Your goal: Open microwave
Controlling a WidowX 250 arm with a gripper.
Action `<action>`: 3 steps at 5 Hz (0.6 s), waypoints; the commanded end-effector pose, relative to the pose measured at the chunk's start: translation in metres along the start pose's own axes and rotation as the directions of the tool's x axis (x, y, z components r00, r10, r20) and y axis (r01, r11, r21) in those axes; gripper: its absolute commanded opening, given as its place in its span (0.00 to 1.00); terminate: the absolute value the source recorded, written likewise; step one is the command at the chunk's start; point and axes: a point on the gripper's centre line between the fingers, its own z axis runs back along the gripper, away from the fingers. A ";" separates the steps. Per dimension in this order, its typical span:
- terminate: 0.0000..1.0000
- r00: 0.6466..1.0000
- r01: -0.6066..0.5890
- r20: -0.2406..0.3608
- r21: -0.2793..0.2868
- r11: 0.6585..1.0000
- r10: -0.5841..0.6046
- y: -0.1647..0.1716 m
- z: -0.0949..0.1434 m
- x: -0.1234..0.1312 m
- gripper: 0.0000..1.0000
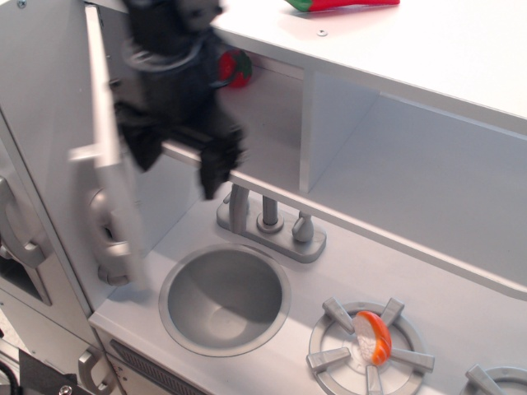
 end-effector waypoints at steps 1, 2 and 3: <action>0.00 0.994 0.076 0.080 0.059 0.995 -0.081 0.045 0.014 -0.027 1.00; 0.00 0.994 0.070 0.078 0.072 0.995 -0.076 0.057 0.018 -0.026 1.00; 0.00 0.995 0.079 0.064 0.036 0.996 -0.081 0.055 0.026 -0.019 1.00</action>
